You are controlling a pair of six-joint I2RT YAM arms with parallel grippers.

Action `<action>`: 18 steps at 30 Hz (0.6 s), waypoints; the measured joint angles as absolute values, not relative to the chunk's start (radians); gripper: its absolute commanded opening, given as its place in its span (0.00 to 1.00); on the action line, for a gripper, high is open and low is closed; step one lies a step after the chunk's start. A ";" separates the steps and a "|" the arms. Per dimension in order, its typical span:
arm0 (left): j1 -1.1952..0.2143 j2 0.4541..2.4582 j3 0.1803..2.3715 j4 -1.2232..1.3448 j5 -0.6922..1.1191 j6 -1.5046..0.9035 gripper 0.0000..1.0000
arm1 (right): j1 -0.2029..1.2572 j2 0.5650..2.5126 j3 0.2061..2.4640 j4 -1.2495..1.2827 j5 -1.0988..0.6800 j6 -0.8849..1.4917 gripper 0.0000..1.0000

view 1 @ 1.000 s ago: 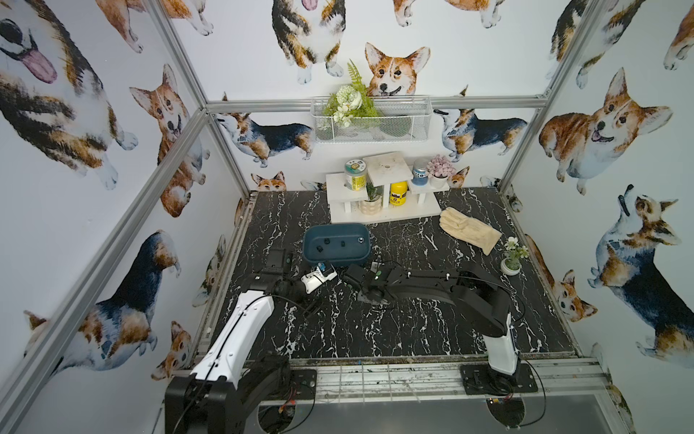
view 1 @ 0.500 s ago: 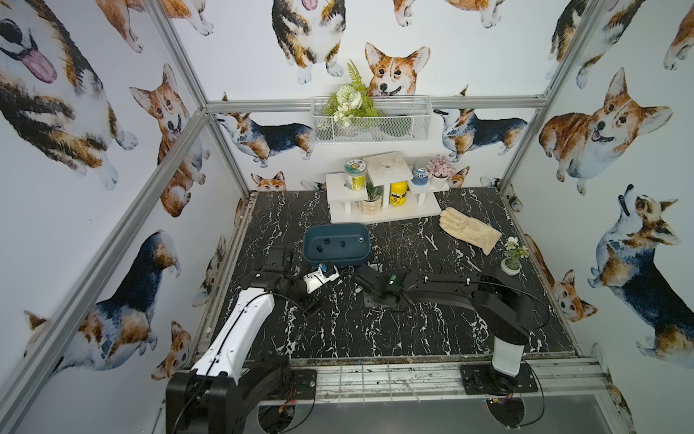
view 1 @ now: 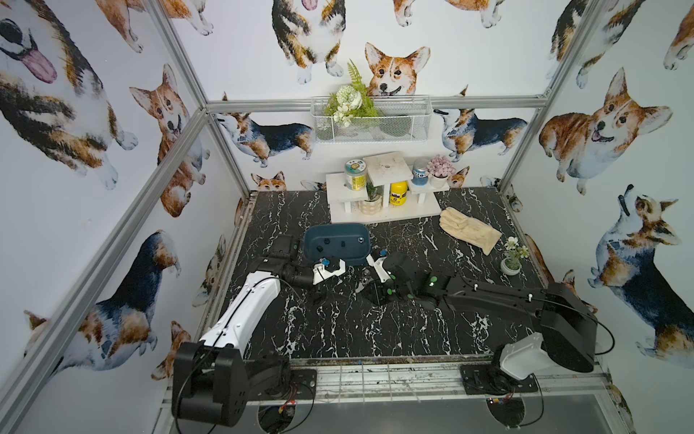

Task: Put the nuts on the desktop into the storage box
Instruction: Pick up the nut from the center of the board.

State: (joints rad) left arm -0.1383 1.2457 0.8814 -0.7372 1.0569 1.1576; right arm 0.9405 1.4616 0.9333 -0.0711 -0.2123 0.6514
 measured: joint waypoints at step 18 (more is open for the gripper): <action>-0.294 1.326 0.965 -0.812 1.137 1.275 0.73 | 0.913 1.348 0.839 0.155 -0.400 0.673 0.12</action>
State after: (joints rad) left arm -0.2939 1.3258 0.9649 -0.8116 1.1370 1.2751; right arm 0.9134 1.3479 0.8387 0.1555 -0.3996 0.6731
